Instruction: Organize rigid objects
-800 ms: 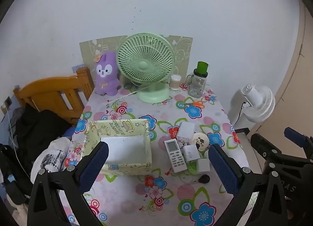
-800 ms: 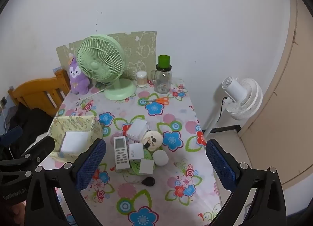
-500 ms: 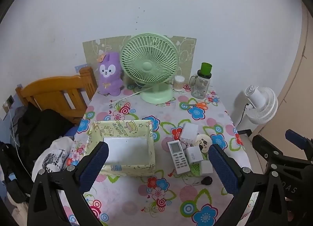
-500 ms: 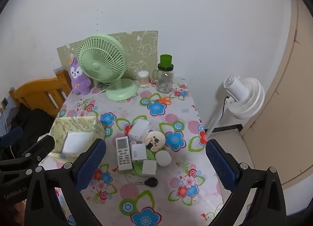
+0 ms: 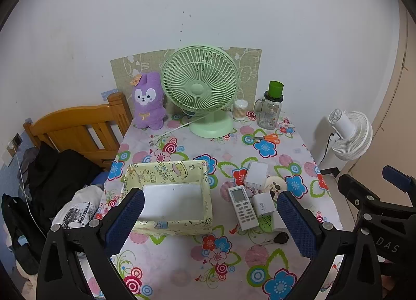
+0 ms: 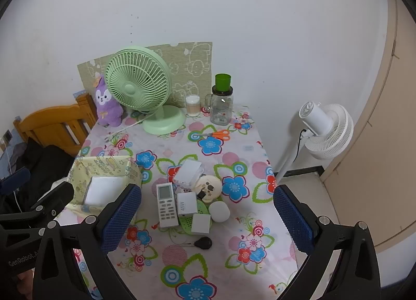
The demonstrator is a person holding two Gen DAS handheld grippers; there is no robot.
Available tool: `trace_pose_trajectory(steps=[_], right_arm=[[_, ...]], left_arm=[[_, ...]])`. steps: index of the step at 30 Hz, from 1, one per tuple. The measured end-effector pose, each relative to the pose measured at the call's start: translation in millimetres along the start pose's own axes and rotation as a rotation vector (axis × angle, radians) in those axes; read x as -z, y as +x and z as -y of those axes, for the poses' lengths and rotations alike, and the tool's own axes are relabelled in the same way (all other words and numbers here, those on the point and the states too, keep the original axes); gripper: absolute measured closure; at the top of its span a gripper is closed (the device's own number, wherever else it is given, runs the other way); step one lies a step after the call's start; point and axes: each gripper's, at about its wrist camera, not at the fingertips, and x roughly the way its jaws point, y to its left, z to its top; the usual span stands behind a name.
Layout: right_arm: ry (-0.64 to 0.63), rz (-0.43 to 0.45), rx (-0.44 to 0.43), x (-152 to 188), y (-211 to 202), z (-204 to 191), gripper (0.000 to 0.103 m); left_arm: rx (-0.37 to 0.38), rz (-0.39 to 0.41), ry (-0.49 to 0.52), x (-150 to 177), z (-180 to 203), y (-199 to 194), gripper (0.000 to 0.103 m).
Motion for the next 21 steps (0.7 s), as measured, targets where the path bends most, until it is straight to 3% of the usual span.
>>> trace_pose_trajectory(steps=[21], right_arm=[[-0.001,-0.001,-0.009,0.9,-2.6,4.5,0.0]], left_arm=[[-0.019,-0.017,0.001,2.5,1.3,2.8,0.0]])
